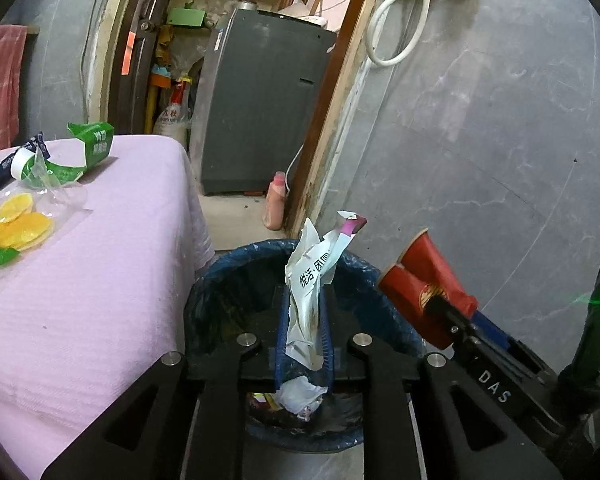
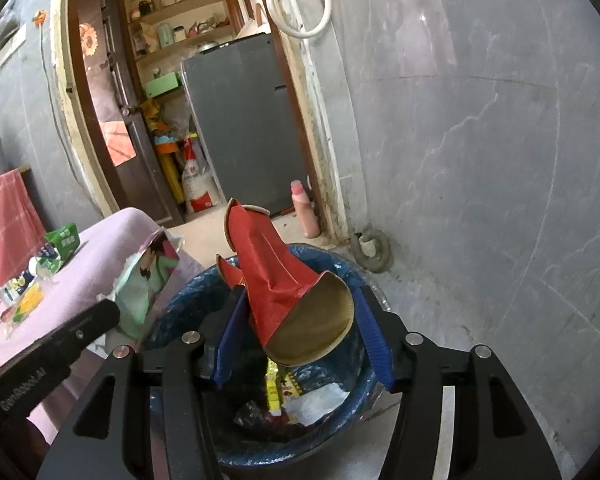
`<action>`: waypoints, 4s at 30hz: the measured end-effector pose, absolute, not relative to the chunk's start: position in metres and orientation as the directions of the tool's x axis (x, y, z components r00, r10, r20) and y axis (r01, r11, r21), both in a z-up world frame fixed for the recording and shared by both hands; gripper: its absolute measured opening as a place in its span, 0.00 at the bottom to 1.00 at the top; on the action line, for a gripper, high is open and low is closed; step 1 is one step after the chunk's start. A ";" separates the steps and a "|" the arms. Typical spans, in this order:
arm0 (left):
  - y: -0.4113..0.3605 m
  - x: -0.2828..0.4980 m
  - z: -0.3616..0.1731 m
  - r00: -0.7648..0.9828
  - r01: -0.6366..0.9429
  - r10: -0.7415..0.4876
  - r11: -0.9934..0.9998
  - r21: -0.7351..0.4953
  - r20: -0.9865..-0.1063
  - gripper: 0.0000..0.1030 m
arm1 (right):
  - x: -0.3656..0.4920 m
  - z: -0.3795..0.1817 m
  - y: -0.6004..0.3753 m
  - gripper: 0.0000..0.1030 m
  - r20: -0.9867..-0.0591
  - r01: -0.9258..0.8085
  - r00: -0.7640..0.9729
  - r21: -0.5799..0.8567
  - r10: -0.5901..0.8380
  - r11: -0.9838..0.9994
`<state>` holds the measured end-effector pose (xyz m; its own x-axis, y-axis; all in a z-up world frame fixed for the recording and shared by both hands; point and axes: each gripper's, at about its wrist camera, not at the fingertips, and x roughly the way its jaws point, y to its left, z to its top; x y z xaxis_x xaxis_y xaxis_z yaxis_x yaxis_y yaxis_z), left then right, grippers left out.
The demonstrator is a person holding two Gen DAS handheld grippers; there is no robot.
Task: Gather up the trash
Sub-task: 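Carry wrapper and red cup over the blue bin and open both grippers, then move both open grippers back over the table toward the remaining trash, then grasp the blue snack wrapper with the left gripper while the right grasps the lemon candy bag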
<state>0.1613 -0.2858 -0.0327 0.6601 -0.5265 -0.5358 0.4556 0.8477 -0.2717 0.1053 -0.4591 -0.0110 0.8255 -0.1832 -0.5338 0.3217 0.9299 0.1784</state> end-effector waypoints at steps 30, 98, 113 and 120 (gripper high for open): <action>-0.162 0.142 0.030 0.872 0.290 -0.349 0.933 -0.214 -0.342 0.93 | 0.092 0.051 -0.391 1.00 -0.227 0.137 0.969 0.143 -0.102 0.980; -0.002 0.259 -0.006 0.728 0.077 -0.224 0.966 -0.248 -0.648 0.33 | 0.259 0.002 -0.230 0.37 -0.707 -0.260 0.674 0.048 0.216 0.965; -0.002 0.242 0.000 0.769 0.051 -0.217 0.958 -0.281 -0.601 0.00 | 0.242 0.001 -0.225 0.08 -0.655 -0.294 0.687 0.147 0.315 0.945; 0.003 0.198 0.008 0.838 0.034 -0.211 0.941 -0.338 -0.503 0.00 | 0.212 0.006 -0.216 0.07 -0.586 -0.295 0.758 0.081 0.285 0.952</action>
